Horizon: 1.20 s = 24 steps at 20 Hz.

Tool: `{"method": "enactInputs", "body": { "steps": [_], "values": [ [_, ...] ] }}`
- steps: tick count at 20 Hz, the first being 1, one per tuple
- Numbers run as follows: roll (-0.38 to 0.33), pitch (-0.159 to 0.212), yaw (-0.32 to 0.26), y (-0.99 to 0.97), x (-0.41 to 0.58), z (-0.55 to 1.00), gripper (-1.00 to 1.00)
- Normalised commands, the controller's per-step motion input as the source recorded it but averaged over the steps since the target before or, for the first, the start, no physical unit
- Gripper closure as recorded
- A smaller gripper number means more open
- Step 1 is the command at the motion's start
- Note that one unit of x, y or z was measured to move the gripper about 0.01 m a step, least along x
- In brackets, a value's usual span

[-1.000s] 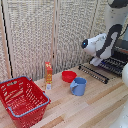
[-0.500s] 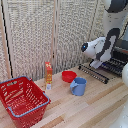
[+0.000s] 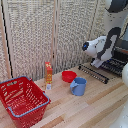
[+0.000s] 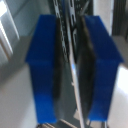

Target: Extend the gripper towards the oven tray handle. Grasp the handle and carefully pull the tray out of the oven. Move the gripper above the red bowl. Grab the red bowl gently. Lift the bowl and place it onto the oven tray.

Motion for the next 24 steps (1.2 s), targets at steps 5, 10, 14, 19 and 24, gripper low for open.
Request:
{"method": "enactInputs", "body": {
  "steps": [5,10,14,19,24],
  "values": [
    [0.086,0.003,-0.011,0.41,-0.001,0.0,1.0],
    [0.028,-0.001,-0.059,0.88,0.083,0.0,1.0],
    [-0.013,-0.001,-0.102,0.9,0.119,0.0,1.0],
    [-0.074,0.003,-0.113,0.75,0.125,0.0,1.0],
    [-0.001,0.028,-0.002,0.13,0.341,-0.01,-1.0]
  ]
}}
